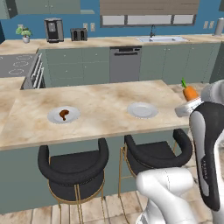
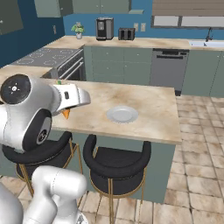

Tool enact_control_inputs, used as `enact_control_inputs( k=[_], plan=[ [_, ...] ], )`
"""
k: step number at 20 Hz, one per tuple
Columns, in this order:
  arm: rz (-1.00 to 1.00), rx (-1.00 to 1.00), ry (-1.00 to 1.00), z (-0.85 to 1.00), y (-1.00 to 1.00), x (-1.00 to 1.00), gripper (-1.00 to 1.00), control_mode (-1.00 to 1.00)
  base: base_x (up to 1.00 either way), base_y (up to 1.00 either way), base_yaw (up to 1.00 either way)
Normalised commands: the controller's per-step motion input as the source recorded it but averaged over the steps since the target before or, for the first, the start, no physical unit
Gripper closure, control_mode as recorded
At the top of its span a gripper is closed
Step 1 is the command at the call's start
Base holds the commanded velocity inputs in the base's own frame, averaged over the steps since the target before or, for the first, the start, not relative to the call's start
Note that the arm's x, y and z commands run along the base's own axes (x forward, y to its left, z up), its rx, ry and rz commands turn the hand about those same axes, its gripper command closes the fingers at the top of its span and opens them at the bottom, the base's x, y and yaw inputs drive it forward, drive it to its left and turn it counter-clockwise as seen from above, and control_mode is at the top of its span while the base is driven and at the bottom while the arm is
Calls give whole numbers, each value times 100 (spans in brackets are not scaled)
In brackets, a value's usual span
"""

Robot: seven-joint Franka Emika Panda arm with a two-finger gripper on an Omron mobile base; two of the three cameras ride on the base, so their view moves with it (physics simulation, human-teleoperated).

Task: Transport the chicken drumstick and carrot to the fridge. Place the chicken drumstick on the rack containing meat and place the carrot on the rack containing the vegetable, ensuring meats and vegetables are on different racks.

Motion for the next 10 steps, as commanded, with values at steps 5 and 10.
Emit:
enact_control_inputs(
  k=[5, 10],
  plan=[
    [0, 0, 0, 45, 20, -81, 100, -100, 0, 0, 0],
    [0, 0, 0, 0, 0, 0, 100, 100, -80, -9, -7]
  ],
)
